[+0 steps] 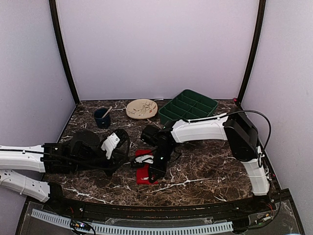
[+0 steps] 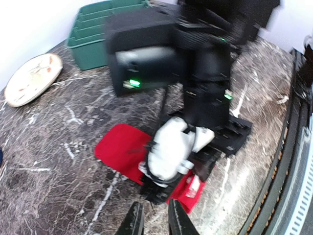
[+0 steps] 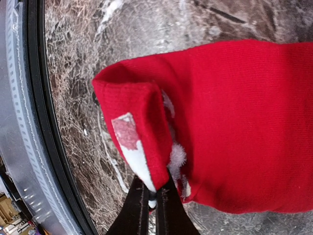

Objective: Roll the socks
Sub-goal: Roll the sock at the center of the board.

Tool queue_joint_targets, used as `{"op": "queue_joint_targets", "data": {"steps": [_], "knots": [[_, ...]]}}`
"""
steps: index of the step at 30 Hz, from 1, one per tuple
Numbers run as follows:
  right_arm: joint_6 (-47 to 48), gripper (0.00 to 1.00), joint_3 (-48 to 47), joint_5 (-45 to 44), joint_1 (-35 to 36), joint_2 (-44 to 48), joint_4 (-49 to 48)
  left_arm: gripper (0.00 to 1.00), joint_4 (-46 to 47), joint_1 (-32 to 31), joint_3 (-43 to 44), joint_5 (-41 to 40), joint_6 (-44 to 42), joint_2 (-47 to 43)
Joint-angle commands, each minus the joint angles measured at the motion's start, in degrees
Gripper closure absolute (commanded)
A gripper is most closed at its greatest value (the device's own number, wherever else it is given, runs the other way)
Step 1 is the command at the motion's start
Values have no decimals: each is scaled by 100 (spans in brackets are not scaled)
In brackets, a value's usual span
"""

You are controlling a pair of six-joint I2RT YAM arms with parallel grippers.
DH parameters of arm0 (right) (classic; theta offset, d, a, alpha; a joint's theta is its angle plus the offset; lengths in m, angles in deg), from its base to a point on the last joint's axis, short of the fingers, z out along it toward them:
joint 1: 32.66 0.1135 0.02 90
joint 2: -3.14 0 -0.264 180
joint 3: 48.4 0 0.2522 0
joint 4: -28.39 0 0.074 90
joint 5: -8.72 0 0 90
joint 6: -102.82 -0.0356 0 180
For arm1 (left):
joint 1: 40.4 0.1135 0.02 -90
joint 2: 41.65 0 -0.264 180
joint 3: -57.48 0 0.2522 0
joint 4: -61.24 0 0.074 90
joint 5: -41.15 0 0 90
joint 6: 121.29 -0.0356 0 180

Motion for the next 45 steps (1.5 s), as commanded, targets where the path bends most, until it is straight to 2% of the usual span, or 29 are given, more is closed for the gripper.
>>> {"op": "queue_joint_targets", "data": {"steps": [1,6,12,15,21,29,45], "knots": [[14,100,-276,249,-112,-185,202,81,9,-343,-45,274,-470,188],[41,100,-394,355,-155,-301,288,81,-55,-847,-8,293,-734,393],[58,100,-480,433,-178,-365,372,79,-102,-937,-17,490,-1233,498],[59,100,-507,485,-202,-370,422,75,-229,-936,88,482,-1542,818],[59,100,-547,567,-240,-407,511,73,-732,-935,465,371,-2015,1707],[63,100,-665,692,-248,-480,592,58,-236,-929,312,156,-2294,1830],[58,100,-718,796,-179,-546,638,57,247,-678,317,335,-2672,2414]]}}
